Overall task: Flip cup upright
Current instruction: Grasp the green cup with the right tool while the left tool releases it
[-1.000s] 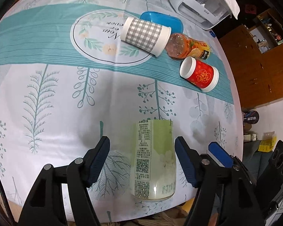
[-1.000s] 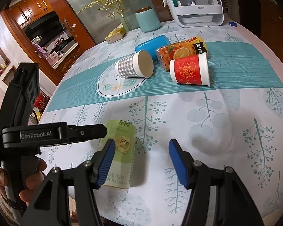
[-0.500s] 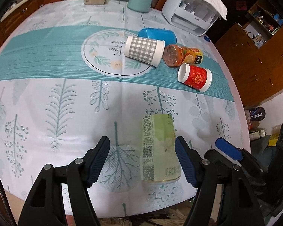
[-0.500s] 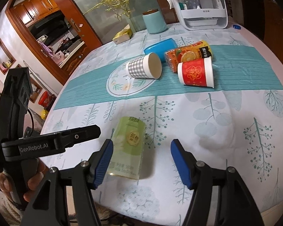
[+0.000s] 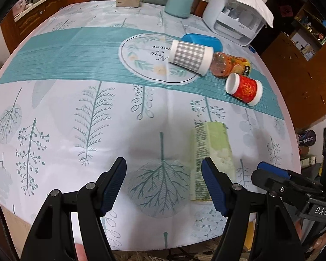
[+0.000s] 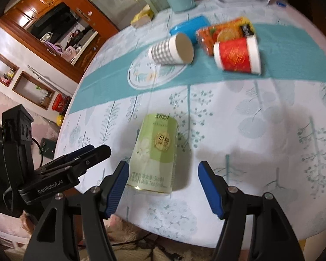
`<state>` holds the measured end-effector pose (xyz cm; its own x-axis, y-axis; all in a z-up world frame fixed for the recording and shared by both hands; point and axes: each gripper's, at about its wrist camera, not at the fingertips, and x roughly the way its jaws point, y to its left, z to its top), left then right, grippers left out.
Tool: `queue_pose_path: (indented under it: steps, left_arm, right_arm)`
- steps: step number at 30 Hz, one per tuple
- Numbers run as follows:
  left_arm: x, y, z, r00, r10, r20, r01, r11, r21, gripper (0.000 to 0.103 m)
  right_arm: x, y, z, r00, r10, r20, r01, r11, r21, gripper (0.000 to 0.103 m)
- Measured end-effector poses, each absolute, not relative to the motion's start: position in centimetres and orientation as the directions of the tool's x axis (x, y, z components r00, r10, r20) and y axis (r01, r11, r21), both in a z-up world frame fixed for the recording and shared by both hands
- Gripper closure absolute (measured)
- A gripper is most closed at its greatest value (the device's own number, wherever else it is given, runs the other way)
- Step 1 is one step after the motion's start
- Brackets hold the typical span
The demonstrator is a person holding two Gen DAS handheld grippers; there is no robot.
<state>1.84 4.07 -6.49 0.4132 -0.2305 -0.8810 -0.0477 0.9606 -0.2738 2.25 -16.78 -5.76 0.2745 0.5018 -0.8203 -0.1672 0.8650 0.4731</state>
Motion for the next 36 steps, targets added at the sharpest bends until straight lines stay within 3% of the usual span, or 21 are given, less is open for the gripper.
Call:
queue_pose_path:
  steps: [22, 36]
  left_arm:
    - [4.0, 2.5, -8.6, 0.324, -0.245, -0.914, 0.059, 0.969, -0.239, 0.033]
    - [4.3, 2.2, -8.5, 0.319, -0.241, -0.917, 0.091, 0.971, -0.223, 0.033]
  right_arm:
    - [8.5, -13.6, -11.1, -0.053, 0.602, -0.797, -0.115, 0.789, 0.604, 0.037]
    - [8.4, -12.8, -10.5, -0.002, 0.612, -0.791, -0.208, 0.774, 0.598, 0.045]
